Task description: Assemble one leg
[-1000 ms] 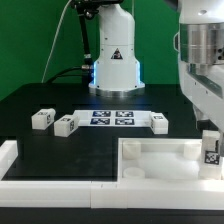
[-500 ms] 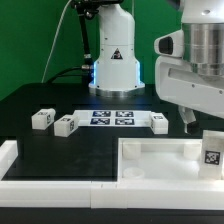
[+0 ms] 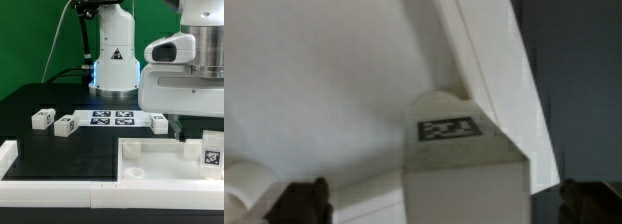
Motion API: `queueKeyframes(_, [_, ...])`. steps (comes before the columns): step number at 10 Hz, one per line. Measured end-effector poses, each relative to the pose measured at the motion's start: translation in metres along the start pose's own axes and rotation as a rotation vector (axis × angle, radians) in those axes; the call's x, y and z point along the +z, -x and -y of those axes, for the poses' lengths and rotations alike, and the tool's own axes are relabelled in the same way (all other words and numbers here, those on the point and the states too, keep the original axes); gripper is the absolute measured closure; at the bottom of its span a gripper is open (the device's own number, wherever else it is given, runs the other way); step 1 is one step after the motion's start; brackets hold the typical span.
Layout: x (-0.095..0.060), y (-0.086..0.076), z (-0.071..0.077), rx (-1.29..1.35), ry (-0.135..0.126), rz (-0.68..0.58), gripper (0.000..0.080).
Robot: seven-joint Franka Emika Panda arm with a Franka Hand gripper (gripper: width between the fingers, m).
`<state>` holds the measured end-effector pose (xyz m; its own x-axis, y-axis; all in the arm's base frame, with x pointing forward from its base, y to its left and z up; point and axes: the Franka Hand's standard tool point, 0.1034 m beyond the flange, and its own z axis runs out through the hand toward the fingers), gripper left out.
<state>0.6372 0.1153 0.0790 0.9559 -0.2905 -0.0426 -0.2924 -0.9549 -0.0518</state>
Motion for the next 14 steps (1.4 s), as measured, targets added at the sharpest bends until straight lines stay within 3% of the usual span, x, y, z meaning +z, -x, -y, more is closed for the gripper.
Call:
queueKeyframes(3, [-0.0001,-0.0007,-0.0014,-0.054,0.0,0.0,0.015])
queueKeyframes(4, [-0.0001,-0.0007,-0.0013,-0.035,0.0,0.0,0.0275])
queueKeyframes(5, [-0.0001,-0.0007,-0.0013,0.005,0.0,0.0,0.0456])
queueKeyframes(6, [-0.0001,-0.0007,-0.0013,0.002,0.0,0.0,0.0506])
queueKeyframes(7, [-0.0001,-0.0005,-0.001,0.02,-0.001,0.0,0.0506])
queueKeyframes(14, [0.0008,-0.0012,0.0011,0.943,-0.049,-0.004,0.0506])
